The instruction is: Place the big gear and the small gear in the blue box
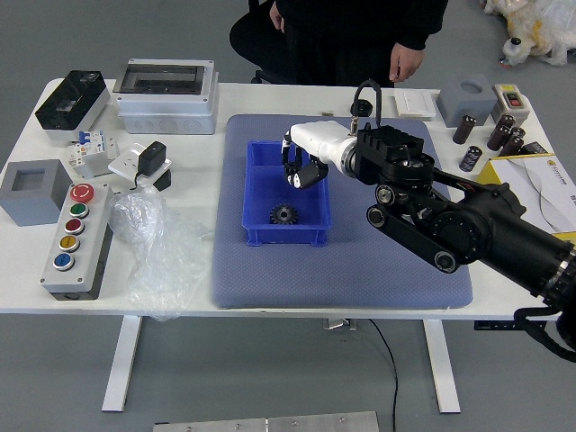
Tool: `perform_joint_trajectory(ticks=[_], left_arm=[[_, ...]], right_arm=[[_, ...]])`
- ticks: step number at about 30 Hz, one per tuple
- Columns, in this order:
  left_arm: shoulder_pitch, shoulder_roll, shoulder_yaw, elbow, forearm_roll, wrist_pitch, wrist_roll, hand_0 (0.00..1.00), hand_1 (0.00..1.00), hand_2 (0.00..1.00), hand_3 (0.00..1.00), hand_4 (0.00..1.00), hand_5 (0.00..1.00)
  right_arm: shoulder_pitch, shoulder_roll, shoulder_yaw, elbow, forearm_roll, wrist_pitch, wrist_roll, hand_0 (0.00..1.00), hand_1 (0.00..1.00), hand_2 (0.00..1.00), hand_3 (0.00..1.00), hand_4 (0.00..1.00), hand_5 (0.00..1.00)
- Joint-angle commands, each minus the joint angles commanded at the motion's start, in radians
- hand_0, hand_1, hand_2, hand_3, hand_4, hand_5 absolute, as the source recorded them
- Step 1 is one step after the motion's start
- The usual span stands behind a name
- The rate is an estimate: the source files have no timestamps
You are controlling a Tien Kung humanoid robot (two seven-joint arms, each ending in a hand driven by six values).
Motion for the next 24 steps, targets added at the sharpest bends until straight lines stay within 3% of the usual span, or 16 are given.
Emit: perform_joint_trajectory(ticks=[6,7,12,13,18,19,24], left_arm=[[-0.002,-0.002,-0.001,0.0,0.0,0.001,0.0,0.86,0.827,0.829,0.775,0.594,0.374],[-0.002,-0.003,-0.002,0.0,0.001,0.001,0.0,0.86,0.828,0.829,0.775,0.594,0.373],[-0.003,-0.002,-0.006,0.0,0.003,0.001,0.0,0.86,0.828,0.829,0.775,0.594,0.373],[-0.003,-0.002,-0.006,0.0,0.002,0.001,0.0,0.86,0.828,0.828,0.775,0.594,0.372],[-0.003,-0.003,-0.006,0.0,0.002,0.001,0.0,0.86,0.828,0.828,0.775,0.594,0.372],[-0.003,-0.003,-0.006,0.0,0.002,0.001,0.0,0.86,0.827,0.829,0.776,0.594,0.374],[-0.001,-0.003,-0.007,0.0,0.002,0.001,0.0,0.86,0.827,0.829,0.776,0.594,0.374]], right_arm=[[-0.013,0.001,-0.002,-0.007,0.013,0.002,0.002,0.398,0.368,0.432,0.573,0.536,0.094],[-0.015,0.001,-0.002,-0.008,0.016,0.004,0.002,0.405,0.391,0.498,0.625,0.565,0.11],[-0.017,-0.003,0.004,-0.008,0.027,0.017,-0.002,0.405,0.391,0.498,0.625,0.565,0.11],[-0.017,-0.004,0.006,-0.008,0.028,0.021,-0.004,0.351,0.431,0.55,0.651,0.655,0.168],[-0.013,-0.006,0.014,-0.006,0.031,0.032,-0.01,0.351,0.431,0.55,0.651,0.655,0.168],[-0.013,-0.006,0.015,-0.006,0.032,0.034,-0.011,0.449,0.504,0.654,0.706,0.77,0.267],[-0.009,-0.007,0.018,-0.003,0.033,0.04,-0.014,0.449,0.504,0.654,0.706,0.77,0.267]])
